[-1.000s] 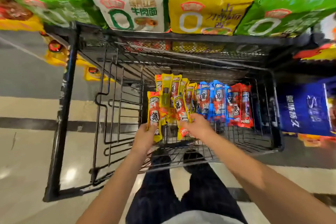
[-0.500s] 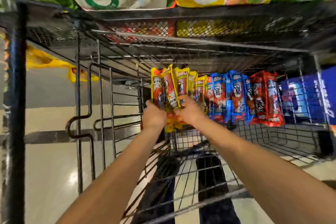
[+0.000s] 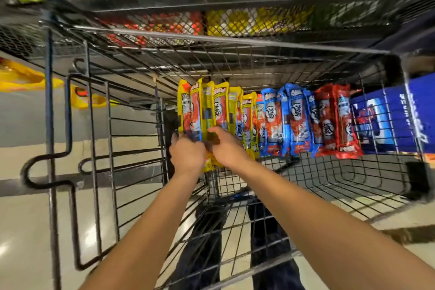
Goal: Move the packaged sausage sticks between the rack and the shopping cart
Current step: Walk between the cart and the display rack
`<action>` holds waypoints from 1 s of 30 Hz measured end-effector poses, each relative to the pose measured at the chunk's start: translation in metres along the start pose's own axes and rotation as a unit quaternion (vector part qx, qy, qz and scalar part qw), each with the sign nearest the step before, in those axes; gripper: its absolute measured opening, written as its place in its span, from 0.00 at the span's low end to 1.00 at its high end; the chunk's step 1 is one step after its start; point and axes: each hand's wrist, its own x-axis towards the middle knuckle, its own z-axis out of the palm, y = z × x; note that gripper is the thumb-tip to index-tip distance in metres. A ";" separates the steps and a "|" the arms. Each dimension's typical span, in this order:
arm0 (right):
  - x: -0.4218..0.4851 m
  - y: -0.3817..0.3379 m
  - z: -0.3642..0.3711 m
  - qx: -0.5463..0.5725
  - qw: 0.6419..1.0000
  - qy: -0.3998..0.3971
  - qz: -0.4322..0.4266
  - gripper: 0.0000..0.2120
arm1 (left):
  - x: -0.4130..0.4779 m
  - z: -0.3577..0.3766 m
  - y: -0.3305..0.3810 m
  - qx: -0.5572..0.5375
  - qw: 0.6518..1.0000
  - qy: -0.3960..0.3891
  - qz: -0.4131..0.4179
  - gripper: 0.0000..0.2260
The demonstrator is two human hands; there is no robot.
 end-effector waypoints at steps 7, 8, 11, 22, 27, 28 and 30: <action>-0.035 0.056 -0.055 0.042 0.997 0.046 0.035 0.15 | -0.038 0.016 0.006 -0.045 0.993 0.029 0.105 0.19; -0.040 0.069 -0.069 0.033 0.997 0.059 0.048 0.15 | -0.045 0.021 0.011 -0.038 0.993 0.016 0.112 0.16; -0.053 0.109 -0.115 0.030 0.989 0.123 0.082 0.13 | -0.064 0.047 0.028 -0.056 0.993 -0.020 0.105 0.12; -0.018 0.201 -0.192 -0.047 0.978 0.094 0.179 0.17 | -0.061 0.200 0.071 -0.156 0.980 -0.117 -0.032 0.13; 0.014 0.222 -0.184 0.005 0.990 0.069 0.124 0.26 | -0.057 0.247 0.070 -0.190 0.968 -0.157 -0.052 0.08; 0.020 0.227 -0.181 0.046 0.989 0.067 0.120 0.27 | -0.055 0.251 0.071 -0.183 0.972 -0.143 -0.040 0.09; 0.029 0.235 -0.177 0.114 0.985 0.069 0.110 0.26 | -0.053 0.254 0.072 -0.191 0.971 -0.141 -0.040 0.10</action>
